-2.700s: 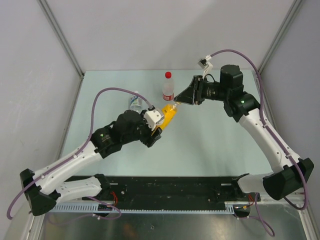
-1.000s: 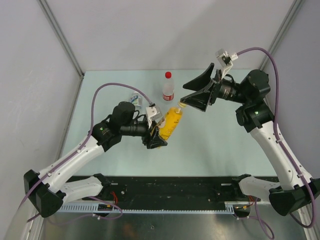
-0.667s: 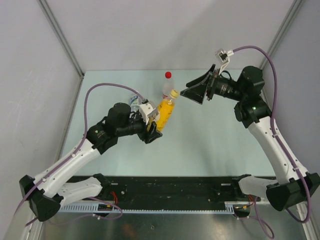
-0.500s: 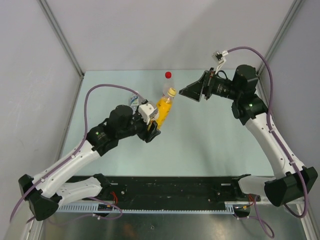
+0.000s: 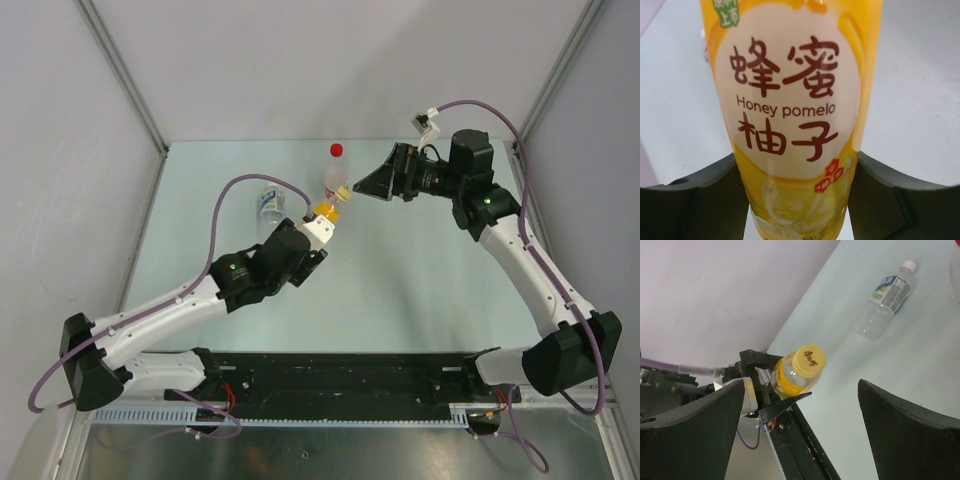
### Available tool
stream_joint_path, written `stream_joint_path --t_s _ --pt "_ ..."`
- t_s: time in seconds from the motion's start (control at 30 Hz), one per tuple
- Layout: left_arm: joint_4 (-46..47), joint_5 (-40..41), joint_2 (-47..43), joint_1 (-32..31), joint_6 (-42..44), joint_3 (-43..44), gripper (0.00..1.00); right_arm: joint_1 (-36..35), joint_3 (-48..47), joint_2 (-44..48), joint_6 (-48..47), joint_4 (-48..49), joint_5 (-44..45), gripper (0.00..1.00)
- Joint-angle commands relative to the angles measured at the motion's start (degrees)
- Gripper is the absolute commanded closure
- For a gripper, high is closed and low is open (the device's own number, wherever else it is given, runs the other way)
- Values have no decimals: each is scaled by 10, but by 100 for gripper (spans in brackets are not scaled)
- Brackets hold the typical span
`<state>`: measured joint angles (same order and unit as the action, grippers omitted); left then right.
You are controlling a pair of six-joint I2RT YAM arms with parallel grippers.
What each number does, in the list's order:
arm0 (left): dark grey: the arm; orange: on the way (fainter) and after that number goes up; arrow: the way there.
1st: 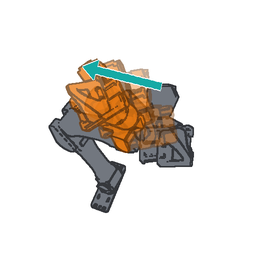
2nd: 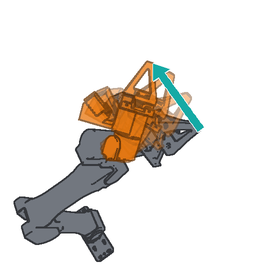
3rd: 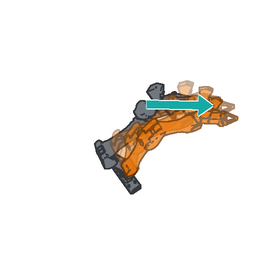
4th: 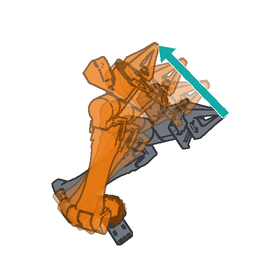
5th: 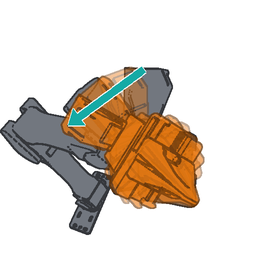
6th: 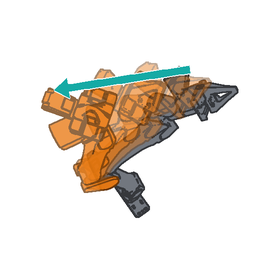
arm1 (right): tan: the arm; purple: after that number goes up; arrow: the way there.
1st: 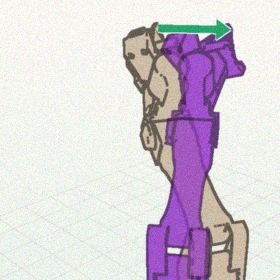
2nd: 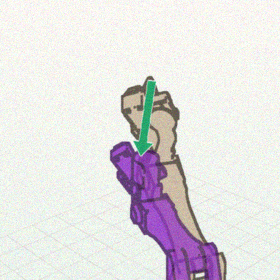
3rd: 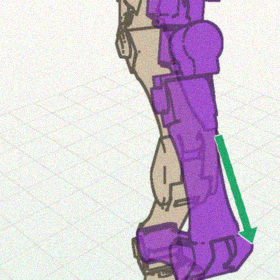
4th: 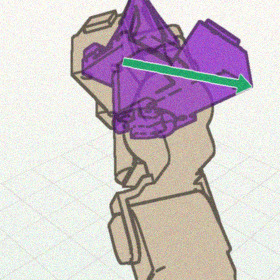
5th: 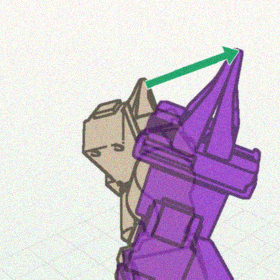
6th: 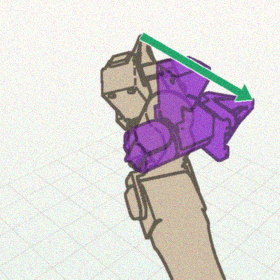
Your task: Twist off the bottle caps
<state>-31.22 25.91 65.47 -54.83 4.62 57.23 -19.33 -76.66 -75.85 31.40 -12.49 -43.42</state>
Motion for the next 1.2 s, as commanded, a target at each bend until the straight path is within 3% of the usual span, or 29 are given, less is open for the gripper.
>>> stream_joint_path --t_s 0.0,0.37,0.53,0.93,1.17 --pt "-1 129 11 -22 15 34 95 0 -3 -20 5 -8 10 1" --pt "-1 186 32 -53 35 21 96 -23 -3 -79 61 29 -6 5" --pt "-2 188 35 -55 39 17 96 -27 -3 -95 73 37 -16 12" --pt "-1 197 52 -56 42 13 96 -34 -3 -114 113 85 -46 40" --pt "-2 197 57 -56 39 8 96 -39 -3 -110 125 94 -55 74"
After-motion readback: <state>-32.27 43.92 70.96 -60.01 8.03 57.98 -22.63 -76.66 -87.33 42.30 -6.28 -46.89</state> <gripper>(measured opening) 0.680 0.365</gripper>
